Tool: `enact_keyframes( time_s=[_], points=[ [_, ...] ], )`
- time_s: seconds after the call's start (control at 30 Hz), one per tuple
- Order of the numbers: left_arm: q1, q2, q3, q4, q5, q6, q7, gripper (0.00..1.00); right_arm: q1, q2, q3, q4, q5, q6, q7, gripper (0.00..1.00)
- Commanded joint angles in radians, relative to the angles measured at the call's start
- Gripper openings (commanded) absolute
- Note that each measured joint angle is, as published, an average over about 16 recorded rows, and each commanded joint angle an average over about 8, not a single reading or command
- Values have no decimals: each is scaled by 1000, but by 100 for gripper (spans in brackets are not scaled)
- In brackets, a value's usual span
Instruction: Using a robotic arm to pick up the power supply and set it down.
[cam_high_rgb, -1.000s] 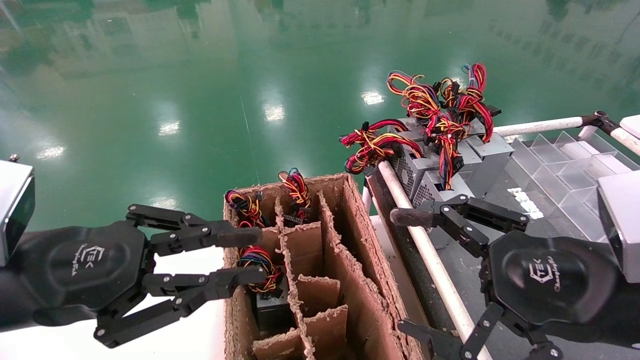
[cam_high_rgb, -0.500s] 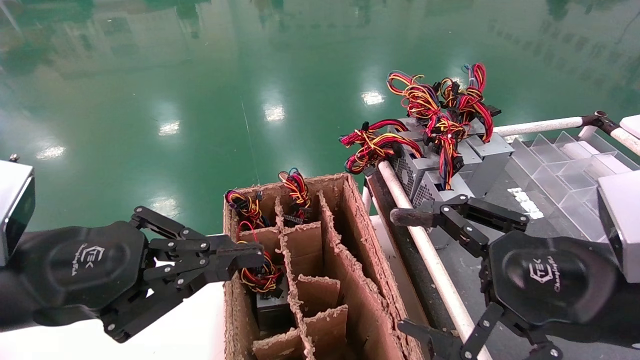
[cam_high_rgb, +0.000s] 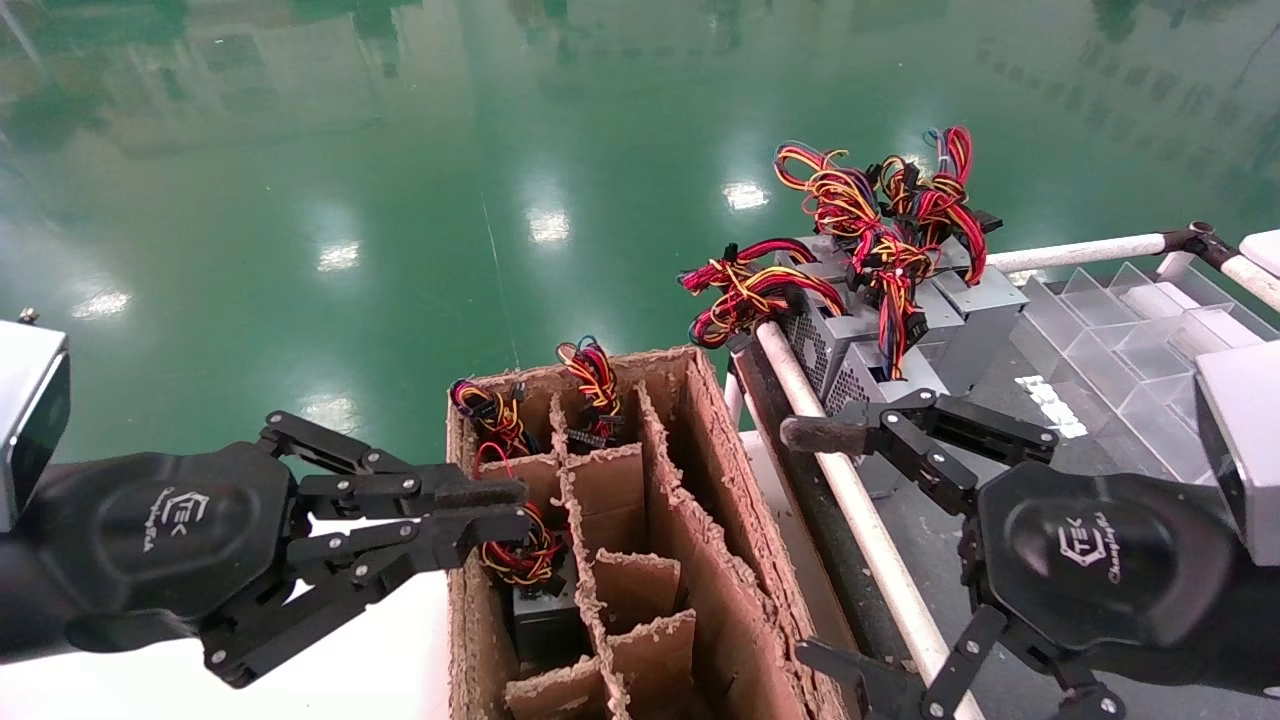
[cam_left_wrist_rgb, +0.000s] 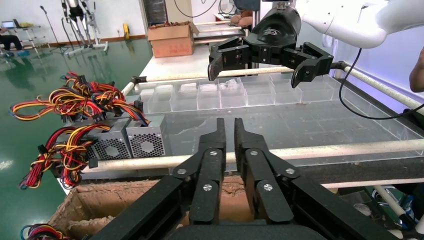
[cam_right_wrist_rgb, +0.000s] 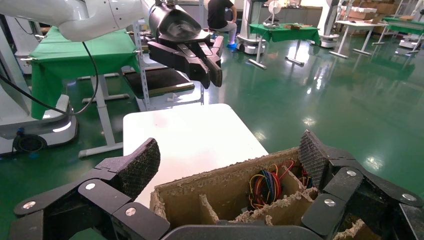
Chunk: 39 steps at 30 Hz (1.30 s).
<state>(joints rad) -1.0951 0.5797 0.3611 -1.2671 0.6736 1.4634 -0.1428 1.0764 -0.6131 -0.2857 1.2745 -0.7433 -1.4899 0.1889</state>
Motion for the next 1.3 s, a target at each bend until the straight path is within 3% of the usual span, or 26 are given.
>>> enact_keyframes(
  time_s=[0.03,0.4,1.03,1.3],
  points=[
    [0,0,0,0,0,0,0,100,-1,1,0,1,0,0,-1,100],
    [0,0,0,0,0,0,0,100,39,-68,-48,-113,-71,14,-6,100],
    [0,0,0,0,0,0,0,100,307,-333,-252,-327,-406,51,28,100],
    [0,0,0,1,0,0,0,100,334,-354,-274,-348,-434,39,38,100]
  ],
)
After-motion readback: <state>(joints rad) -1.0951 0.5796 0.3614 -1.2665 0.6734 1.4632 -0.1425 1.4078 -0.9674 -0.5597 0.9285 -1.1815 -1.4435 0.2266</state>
